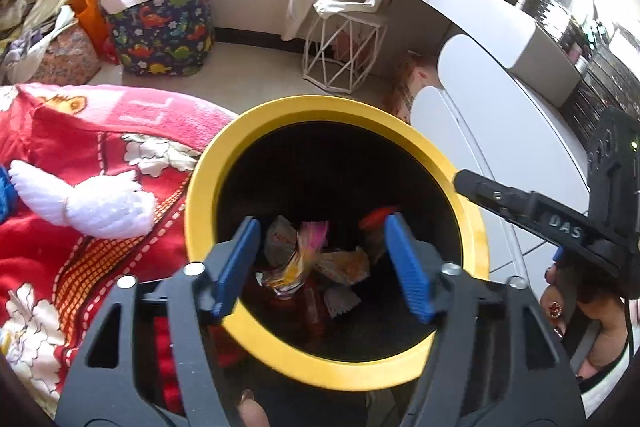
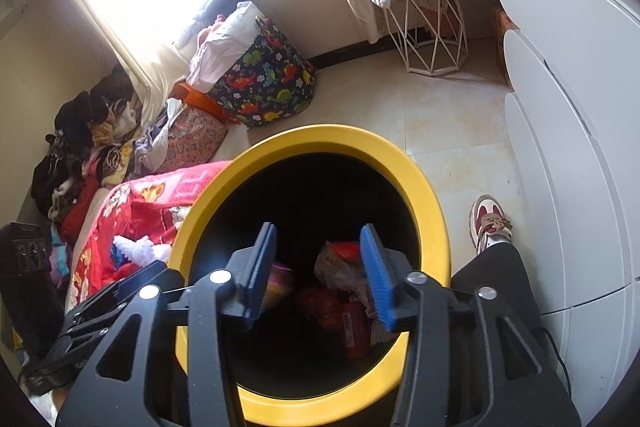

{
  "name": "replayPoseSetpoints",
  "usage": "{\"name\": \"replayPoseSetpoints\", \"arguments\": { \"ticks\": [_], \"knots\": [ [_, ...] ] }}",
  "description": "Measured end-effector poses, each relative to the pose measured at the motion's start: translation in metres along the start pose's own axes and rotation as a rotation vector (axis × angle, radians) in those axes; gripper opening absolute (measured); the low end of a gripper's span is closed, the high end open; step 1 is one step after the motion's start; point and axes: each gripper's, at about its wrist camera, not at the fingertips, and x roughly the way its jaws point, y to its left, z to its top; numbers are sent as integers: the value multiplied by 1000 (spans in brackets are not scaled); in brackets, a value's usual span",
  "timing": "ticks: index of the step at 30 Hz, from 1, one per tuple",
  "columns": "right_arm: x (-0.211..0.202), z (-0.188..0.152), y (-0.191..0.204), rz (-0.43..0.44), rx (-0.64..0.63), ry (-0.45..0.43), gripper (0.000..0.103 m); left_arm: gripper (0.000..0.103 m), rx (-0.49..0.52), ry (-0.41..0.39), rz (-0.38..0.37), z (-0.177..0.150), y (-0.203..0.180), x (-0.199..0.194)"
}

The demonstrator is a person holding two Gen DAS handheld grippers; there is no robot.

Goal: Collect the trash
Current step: 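Open both tools over the bin to drop the red bag and packet, then move both open tools back from the bin toward the bedspread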

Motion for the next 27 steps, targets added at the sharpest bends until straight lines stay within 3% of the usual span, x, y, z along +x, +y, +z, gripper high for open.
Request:
{"name": "replayPoseSetpoints", "arguments": {
  "ticks": [1,2,4,12,27],
  "knots": [
    [-1,0,1,-1,-2,-5,52,88,-6,-3,9,0,1,-2],
    [-2,0,2,0,-2,-7,55,93,-17,-11,18,-1,4,-5],
    [-3,0,5,4,-5,-12,64,93,-36,-30,20,-1,8,-12],
    [-10,-1,20,3,-37,-41,75,93,-71,-61,85,-5,18,-30],
    [-19,-4,52,26,-102,-65,81,93,-78,-123,177,-16,38,-69]
  ]
}}
